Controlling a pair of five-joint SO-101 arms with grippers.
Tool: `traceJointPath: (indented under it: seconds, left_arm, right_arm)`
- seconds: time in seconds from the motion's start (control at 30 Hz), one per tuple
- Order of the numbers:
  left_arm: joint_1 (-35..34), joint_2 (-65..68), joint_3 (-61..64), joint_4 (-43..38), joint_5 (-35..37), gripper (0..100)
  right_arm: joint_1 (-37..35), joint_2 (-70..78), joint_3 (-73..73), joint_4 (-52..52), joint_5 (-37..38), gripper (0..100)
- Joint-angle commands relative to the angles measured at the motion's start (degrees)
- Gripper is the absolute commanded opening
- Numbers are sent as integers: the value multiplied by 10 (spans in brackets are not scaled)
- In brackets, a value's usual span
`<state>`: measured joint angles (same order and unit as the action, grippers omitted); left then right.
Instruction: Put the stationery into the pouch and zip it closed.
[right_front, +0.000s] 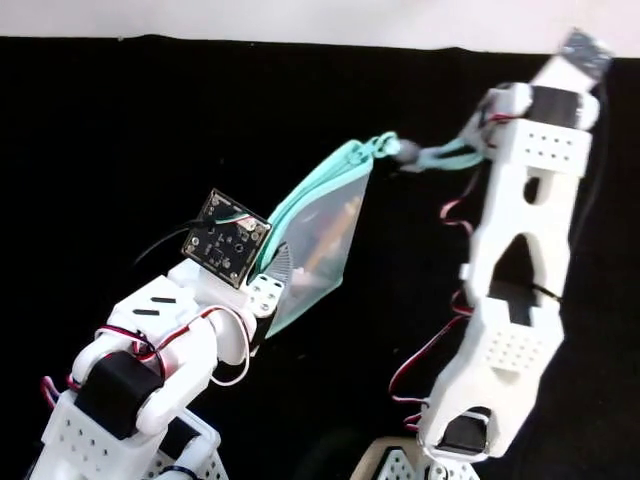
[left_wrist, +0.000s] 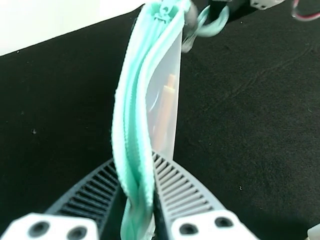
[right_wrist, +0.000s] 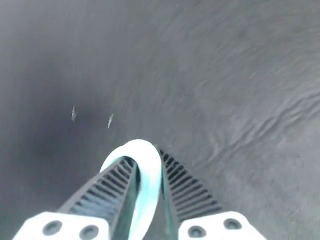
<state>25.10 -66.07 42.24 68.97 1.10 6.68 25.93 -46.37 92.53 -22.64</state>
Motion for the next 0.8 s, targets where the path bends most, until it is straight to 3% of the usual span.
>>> traceJointPath:
  seconds: [0.0, 0.17, 0.33, 0.5, 0.77]
  left_arm:
    - [0, 0, 0, 4, -3, 7]
    - [-14, 5, 0, -33, -4, 7]
    - [-80, 5, 0, -59, -5, 7]
    - [-172, 5, -1, -87, -88, 7]
    - [-334, 6, -1, -196, -174, 7]
  right_arm:
    - [-60, -6, -21, 35, 59, 87]
    - [-127, -8, -22, 39, 62, 207]
    - [-185, -8, -23, 38, 62, 221]
    - [-234, -8, -45, 38, 62, 221]
    - [-257, -7, -221, 43, 61, 221]
